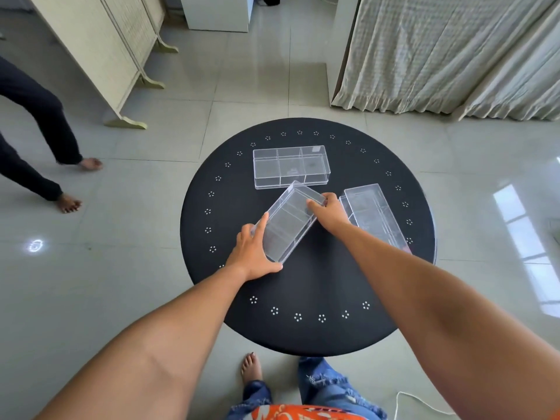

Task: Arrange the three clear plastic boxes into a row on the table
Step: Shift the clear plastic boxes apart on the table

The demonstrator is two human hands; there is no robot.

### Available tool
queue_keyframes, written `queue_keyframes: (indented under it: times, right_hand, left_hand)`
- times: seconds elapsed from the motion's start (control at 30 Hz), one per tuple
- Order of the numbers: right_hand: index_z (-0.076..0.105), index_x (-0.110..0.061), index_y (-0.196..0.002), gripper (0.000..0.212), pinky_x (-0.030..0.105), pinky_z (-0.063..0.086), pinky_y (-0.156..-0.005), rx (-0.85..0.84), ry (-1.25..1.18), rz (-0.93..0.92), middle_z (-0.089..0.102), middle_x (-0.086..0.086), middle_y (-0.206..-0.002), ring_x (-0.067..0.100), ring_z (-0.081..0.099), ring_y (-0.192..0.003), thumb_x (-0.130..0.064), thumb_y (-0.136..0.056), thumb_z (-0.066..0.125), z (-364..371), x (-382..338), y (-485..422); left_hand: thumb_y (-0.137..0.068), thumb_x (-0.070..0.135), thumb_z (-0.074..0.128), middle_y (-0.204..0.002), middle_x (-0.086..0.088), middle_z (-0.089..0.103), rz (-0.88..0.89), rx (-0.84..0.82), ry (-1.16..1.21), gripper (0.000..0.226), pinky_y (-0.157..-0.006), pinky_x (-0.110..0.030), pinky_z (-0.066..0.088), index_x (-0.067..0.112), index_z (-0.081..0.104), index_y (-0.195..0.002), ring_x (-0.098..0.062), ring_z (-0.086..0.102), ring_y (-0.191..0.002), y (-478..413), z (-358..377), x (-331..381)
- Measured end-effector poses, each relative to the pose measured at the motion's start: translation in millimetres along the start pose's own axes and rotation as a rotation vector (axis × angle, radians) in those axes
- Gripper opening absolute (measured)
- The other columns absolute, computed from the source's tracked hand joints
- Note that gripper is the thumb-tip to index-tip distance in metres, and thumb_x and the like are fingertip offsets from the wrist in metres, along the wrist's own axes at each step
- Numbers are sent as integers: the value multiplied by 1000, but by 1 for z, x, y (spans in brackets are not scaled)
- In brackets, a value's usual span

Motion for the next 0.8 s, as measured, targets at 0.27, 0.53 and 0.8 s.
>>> queue_keyframes:
  times: [0.27, 0.53, 0.8]
  right_hand:
    - [48, -18, -118, 46, 33, 44, -91, 51, -241, -7, 55, 2, -119, 19, 56, -107, -51, -89, 60, -23, -24, -17]
    - [52, -21, -117, 47, 41, 47, -98, 68, -302, 2, 59, -1, -115, 20, 58, -106, -56, -87, 59, -35, -26, -19]
    - [61, -18, -114, 55, 41, 48, -99, 117, -230, -15, 64, -2, -105, 23, 63, -104, -63, -82, 57, -35, -16, -8]
  left_hand:
    - [-55, 41, 86, -136, 3, 25, -29, -64, 456, 128, -116, -38, 32, 48, 4, -153, -14, 38, -134, -20, -25, 12]
    - [-48, 53, 81, -123, -8, 54, -131, -90, 878, 106, -92, -42, 57, 37, 34, -141, -17, 61, -95, -28, -48, 7]
    - [-86, 68, 51, -130, -21, 53, -339, -209, 1016, 62, -65, -40, 58, 18, 57, -123, -42, 66, -102, -30, -57, 0]
Point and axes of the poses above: each hand's wrist, its own y-axis away from the middle knuckle, its own z-axis out of the palm, x = y × z, the point moved 5 cm from there along -y, towards the middle knuckle
